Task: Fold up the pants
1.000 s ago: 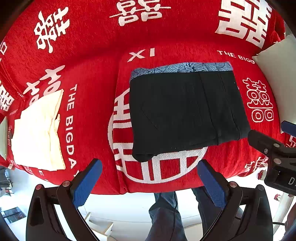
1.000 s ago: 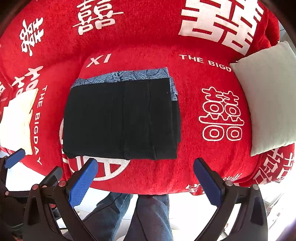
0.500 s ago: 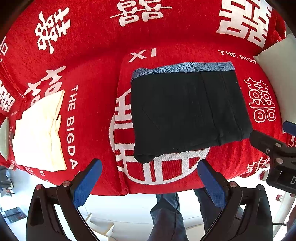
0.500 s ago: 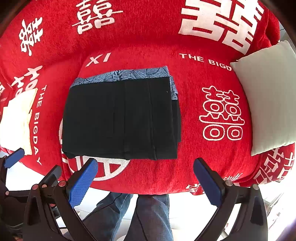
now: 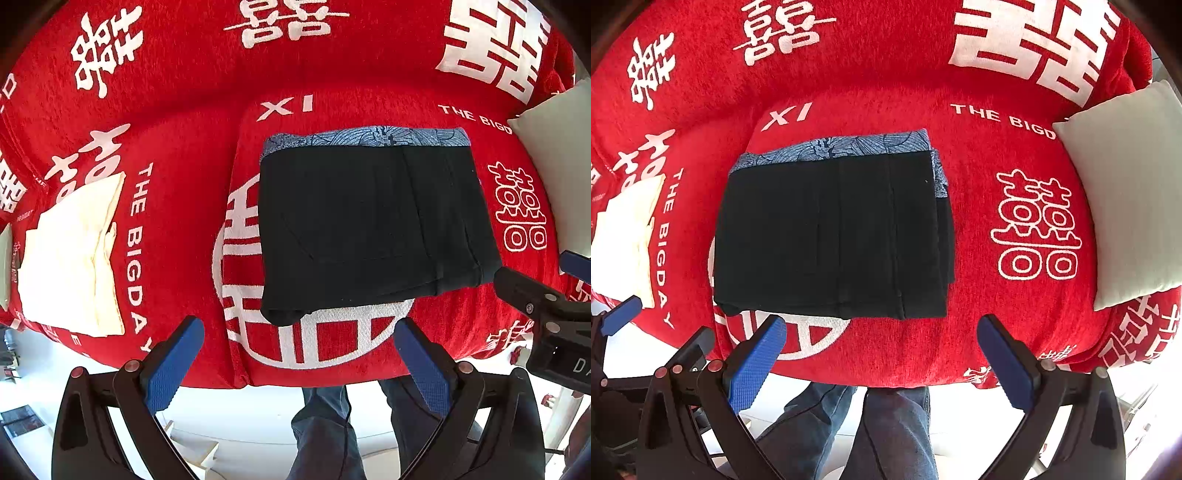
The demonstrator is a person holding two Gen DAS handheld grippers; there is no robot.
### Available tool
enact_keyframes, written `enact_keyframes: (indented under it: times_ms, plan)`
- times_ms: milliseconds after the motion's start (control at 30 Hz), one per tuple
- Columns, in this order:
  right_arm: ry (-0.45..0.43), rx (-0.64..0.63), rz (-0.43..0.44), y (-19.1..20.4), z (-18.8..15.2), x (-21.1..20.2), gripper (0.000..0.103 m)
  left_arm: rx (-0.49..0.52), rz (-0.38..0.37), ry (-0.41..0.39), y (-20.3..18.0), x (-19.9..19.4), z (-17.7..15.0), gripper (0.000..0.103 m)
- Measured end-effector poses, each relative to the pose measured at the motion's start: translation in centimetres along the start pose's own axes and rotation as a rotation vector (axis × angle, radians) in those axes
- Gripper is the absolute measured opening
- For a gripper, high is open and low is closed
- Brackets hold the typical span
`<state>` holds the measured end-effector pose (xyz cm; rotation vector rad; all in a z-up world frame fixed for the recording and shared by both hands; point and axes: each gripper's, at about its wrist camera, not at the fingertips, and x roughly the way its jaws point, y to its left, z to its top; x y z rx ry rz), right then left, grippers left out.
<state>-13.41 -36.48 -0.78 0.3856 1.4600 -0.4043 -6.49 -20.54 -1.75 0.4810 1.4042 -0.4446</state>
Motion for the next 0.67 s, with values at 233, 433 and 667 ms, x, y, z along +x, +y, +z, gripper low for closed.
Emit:
enact_keyframes:
  times_ms: [233,433,667]
  plan:
    - [0.001,0.000,-0.001,-0.10,-0.06,0.04,0.103,-0.021,-0.013,0.009,0.11,0.21,0.00,0.103]
    - [0.002,-0.003,-0.001,-0.11,0.00,0.08,0.103,-0.029,-0.014,0.002,0.05,0.18,-0.03,0.103]
    - [0.004,-0.003,0.002,-0.29,0.06,0.24,0.103,-0.028,-0.027,-0.013,0.05,-0.09,0.01,0.103]
